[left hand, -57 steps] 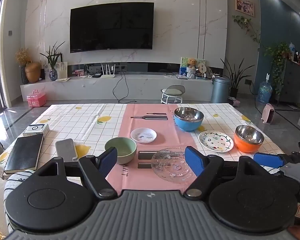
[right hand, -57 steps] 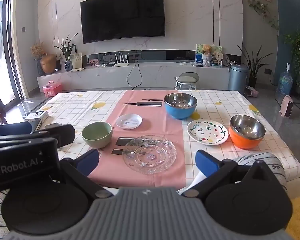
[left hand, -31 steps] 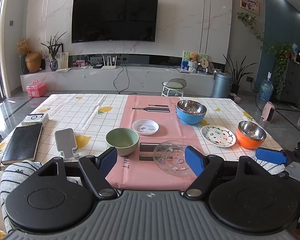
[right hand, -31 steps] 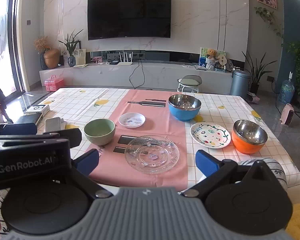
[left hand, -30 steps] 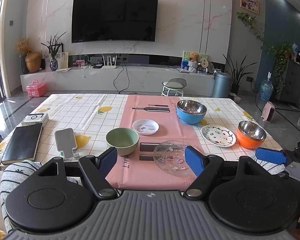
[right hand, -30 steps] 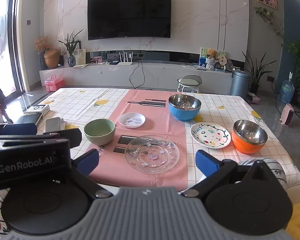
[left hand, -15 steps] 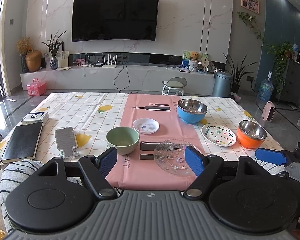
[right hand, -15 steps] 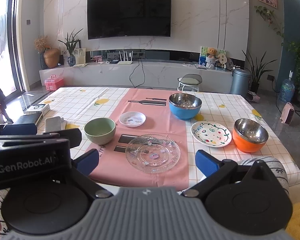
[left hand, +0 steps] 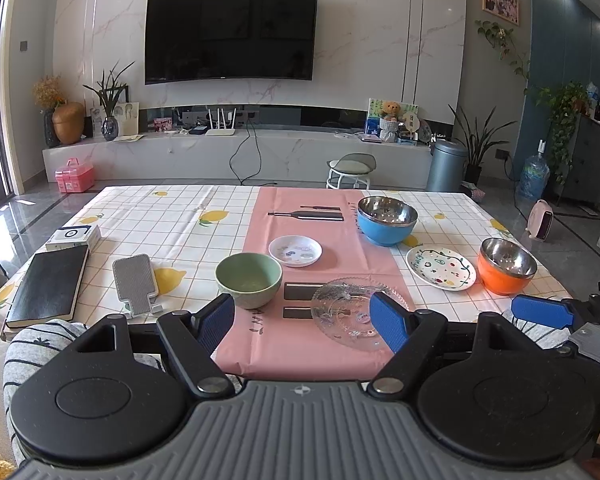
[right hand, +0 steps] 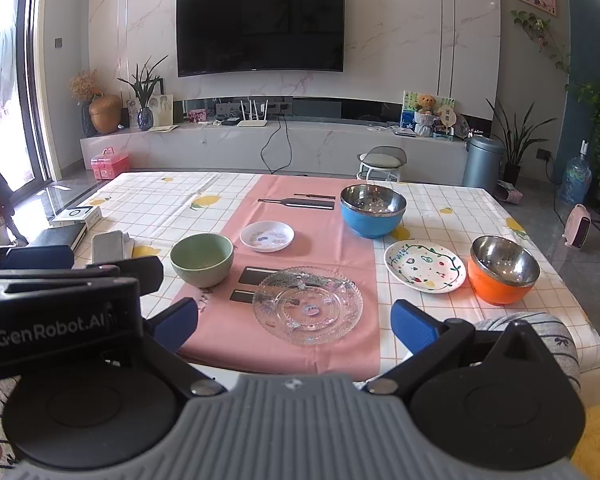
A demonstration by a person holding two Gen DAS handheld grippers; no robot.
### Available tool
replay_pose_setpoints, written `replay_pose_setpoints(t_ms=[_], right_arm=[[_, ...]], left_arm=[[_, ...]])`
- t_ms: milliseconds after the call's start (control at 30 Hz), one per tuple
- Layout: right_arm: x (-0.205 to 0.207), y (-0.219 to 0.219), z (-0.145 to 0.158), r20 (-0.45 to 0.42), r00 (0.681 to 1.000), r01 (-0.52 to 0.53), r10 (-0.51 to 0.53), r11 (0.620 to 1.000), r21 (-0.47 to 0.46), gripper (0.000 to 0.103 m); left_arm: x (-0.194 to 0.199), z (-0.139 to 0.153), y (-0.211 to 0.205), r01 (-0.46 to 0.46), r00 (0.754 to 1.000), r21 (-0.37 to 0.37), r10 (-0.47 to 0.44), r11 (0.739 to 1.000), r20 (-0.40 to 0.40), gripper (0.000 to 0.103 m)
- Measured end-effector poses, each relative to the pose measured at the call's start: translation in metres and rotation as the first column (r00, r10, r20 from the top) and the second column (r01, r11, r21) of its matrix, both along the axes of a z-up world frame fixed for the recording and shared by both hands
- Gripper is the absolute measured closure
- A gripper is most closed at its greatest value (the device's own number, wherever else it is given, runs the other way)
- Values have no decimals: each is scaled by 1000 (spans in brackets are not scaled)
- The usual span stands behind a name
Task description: Organize plates and bowls
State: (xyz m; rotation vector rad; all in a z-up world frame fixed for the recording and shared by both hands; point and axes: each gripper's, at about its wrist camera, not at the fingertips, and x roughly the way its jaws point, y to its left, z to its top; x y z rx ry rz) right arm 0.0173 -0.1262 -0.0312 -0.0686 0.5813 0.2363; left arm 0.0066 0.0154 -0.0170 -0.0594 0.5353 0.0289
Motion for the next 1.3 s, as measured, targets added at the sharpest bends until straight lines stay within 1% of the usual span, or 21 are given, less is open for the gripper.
replay_pose_setpoints(t_ms=[567,733,900,967,1033,1100,1300], right_arm=[[2,2,-4,-10,1000,-7,7,1000,-2,3],[3,3,-6,-18,1000,-12,12,1000,0,3],[9,7,-15,-47,999,-23,23,1000,7,3],[10,10,-17,-51,998,-32,32,999,-2,3],[11,13,-20,-52,998,-40,39,999,-19,3],[14,13,-23,-67,996,-60,59,998,-16,3],[33,10,-34,-103,993,-64,60,998,-28,3]], left_arm=[[0,-1,1,-2,1000,4,2,1000,-4,12],[-1,-5,5,-1,1000,-1,1,1000,-13,12],[5,-12,3,6,1000,26,-6,1000,-30,12],[7,-15,4,2,999,21,-1,1000,-47,13],[7,-17,5,17,999,22,-16,1000,-46,13],[8,-17,6,25,998,28,-23,999,-56,12],[24,-16,16,16,997,4,-16,1000,-80,12]])
